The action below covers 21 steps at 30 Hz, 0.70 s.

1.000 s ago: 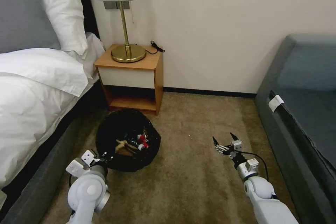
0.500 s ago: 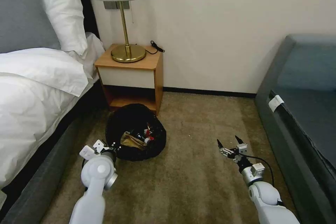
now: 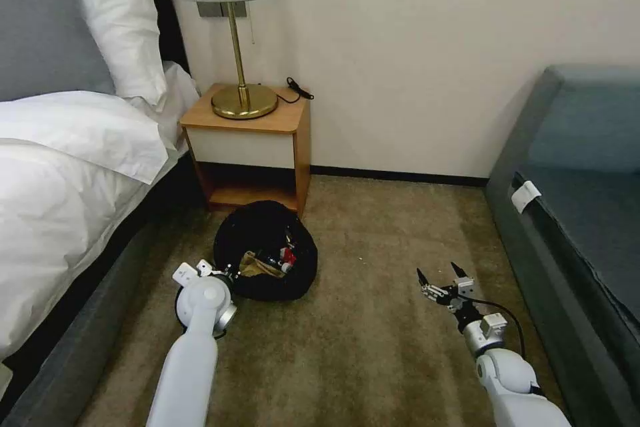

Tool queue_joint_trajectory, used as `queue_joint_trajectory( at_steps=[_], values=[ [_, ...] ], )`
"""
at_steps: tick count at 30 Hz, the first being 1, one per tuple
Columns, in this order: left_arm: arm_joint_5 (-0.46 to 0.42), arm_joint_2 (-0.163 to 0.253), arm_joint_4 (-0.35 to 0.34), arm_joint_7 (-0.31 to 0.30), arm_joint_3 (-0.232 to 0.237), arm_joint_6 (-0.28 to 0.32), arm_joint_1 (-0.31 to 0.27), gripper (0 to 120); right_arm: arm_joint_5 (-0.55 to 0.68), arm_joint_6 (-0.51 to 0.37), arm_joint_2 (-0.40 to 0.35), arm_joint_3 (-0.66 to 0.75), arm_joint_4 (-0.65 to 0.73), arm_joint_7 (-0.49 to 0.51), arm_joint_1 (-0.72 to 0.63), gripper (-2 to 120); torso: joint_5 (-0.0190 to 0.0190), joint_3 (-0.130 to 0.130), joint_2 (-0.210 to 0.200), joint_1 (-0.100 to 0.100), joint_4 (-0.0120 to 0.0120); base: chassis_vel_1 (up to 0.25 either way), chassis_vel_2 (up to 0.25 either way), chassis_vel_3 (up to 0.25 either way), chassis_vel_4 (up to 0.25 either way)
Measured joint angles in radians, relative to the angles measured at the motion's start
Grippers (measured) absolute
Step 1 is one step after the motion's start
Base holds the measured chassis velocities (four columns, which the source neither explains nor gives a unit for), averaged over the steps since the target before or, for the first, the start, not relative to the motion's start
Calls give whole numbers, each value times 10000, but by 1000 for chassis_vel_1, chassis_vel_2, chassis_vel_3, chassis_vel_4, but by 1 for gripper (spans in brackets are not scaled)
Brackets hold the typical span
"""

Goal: Pick up the trash bin, then pick up the garbage on the floor and place it into the trash bin.

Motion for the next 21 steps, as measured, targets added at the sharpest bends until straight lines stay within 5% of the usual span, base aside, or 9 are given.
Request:
queue_joint_trajectory(
  at_steps=[6, 21],
  values=[
    [-884, 40, 141, -64, 104, 234, -291, 5, -1, 16, 29, -26, -234, -49, 183, 100, -4, 0, 0, 0, -1, 0, 0, 0, 0],
    [-650, 69, 68, -84, 66, 367, -371, 61, 24, 55, 60, -24, -350, -102, 313, 100, -2, 0, 0, 0, 0, 0, 0, 0, 0]
  ],
)
